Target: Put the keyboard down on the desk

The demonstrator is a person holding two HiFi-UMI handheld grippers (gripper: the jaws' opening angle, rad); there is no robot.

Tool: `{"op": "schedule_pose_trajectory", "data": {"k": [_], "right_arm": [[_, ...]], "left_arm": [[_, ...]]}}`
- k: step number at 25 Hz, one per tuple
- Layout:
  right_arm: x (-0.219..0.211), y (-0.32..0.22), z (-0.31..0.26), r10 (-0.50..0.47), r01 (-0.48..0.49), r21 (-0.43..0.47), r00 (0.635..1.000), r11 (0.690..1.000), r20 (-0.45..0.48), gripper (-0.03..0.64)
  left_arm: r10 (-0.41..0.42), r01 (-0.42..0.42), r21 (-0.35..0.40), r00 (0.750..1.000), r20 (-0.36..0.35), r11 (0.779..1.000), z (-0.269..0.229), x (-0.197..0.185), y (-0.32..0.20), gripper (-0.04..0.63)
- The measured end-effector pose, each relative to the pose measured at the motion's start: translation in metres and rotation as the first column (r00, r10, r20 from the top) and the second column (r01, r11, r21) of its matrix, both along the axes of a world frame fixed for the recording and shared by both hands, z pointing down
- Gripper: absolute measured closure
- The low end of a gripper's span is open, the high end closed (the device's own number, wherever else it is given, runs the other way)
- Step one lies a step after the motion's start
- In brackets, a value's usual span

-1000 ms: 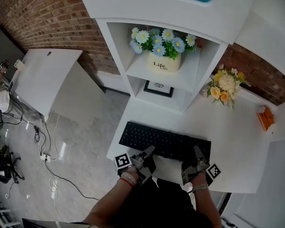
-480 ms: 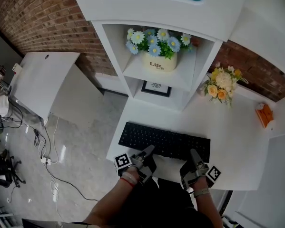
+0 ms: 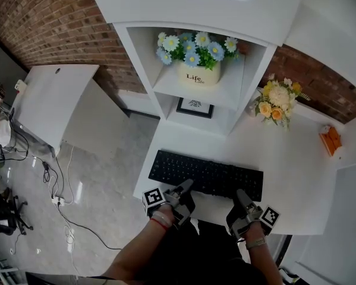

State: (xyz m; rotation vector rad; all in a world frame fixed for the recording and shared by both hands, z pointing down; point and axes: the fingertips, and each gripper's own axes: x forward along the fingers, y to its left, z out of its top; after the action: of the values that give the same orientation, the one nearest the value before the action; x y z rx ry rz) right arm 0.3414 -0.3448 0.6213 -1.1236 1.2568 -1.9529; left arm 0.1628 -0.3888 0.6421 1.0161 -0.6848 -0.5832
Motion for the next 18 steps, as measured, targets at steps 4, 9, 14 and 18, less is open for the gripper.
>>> {"op": "schedule_pose_trajectory", "data": {"k": [4, 9, 14, 18], "right_arm": [[-0.001, 0.003, 0.003, -0.004, 0.004, -0.028, 1.0, 1.0, -0.002, 0.423], [0.001, 0.007, 0.008, 0.053, -0.053, -0.044, 0.998, 0.998, 0.013, 0.459], [0.002, 0.01, 0.016, 0.09, -0.088, -0.055, 0.995, 0.995, 0.034, 0.494], [0.001, 0.009, 0.017, 0.109, -0.106, -0.06, 0.993, 0.993, 0.047, 0.497]], "left_arm": [[0.033, -0.033, -0.008, 0.999, 0.018, 0.999, 0.0, 0.002, 0.0, 0.512], [0.136, -0.137, 0.035, 0.99, 0.036, 0.99, -0.005, 0.005, -0.001, 0.465], [0.327, -0.337, 0.103, 0.939, 0.103, 0.936, -0.011, 0.015, 0.003, 0.386], [0.499, -0.523, 0.14, 0.849, 0.177, 0.841, -0.012, 0.023, 0.014, 0.372]]}}
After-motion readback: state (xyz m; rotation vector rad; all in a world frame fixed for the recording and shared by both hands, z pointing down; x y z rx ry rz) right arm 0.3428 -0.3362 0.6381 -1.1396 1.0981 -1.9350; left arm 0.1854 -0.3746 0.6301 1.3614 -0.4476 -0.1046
